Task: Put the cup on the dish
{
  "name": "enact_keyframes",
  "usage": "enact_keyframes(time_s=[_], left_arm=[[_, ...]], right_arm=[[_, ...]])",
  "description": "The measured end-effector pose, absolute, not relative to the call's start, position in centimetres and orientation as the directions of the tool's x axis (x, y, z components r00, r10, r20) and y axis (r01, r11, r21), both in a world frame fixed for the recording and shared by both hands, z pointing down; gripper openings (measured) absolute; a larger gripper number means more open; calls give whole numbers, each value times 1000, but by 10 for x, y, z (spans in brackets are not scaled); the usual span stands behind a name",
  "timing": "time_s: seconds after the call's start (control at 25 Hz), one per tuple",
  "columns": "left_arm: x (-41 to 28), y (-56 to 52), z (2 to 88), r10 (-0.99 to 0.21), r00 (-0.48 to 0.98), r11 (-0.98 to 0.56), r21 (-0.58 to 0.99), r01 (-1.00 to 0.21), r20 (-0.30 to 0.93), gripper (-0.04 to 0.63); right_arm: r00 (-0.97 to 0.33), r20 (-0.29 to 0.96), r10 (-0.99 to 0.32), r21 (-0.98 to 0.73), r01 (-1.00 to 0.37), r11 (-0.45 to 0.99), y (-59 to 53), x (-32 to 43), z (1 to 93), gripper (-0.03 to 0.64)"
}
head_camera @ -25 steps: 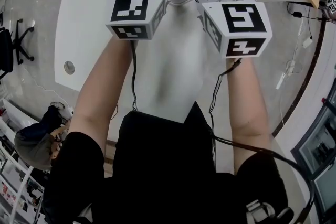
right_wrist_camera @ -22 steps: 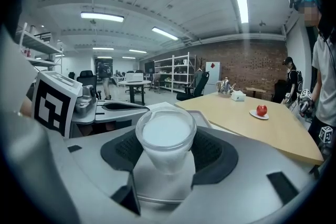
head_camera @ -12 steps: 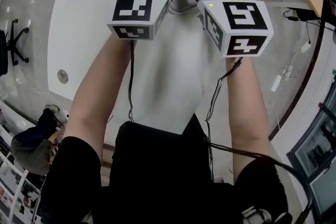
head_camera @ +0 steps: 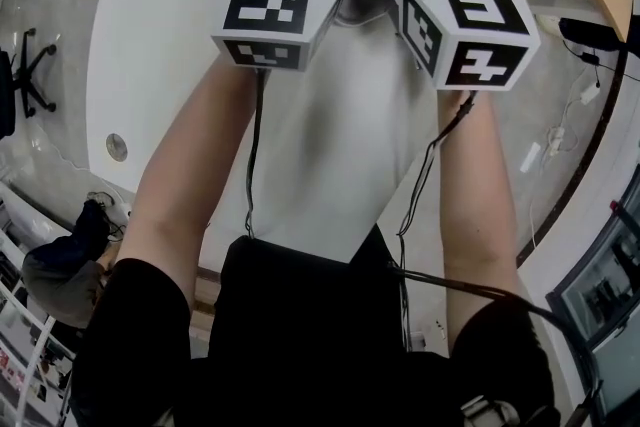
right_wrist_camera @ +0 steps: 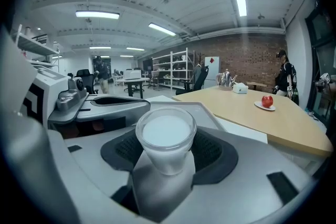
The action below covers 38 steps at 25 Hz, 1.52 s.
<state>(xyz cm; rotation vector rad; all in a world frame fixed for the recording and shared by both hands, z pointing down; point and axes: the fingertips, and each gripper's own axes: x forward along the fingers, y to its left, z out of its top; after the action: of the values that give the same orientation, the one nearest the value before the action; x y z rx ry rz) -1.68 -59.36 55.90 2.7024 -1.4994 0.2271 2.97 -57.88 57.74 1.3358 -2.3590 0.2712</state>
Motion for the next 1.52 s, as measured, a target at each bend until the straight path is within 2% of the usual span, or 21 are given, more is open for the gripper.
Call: enact_keyframes(time_s=[0.32, 1.08, 1.52], left_arm=[[-15, -597, 558, -838, 535, -539, -13, -842, 105, 6], [-15, -594, 548, -839, 535, -537, 10, -844, 93, 6], [-27, -589, 538, -847, 518, -521, 10, -854, 116, 6]], right_arm=[[-453, 443, -773, 35, -853, 520, -589, 24, 591, 237], [-452, 458, -766, -4, -862, 507, -588, 25, 610, 238], [-492, 404, -771, -21, -848, 530, -583, 17, 583, 241]])
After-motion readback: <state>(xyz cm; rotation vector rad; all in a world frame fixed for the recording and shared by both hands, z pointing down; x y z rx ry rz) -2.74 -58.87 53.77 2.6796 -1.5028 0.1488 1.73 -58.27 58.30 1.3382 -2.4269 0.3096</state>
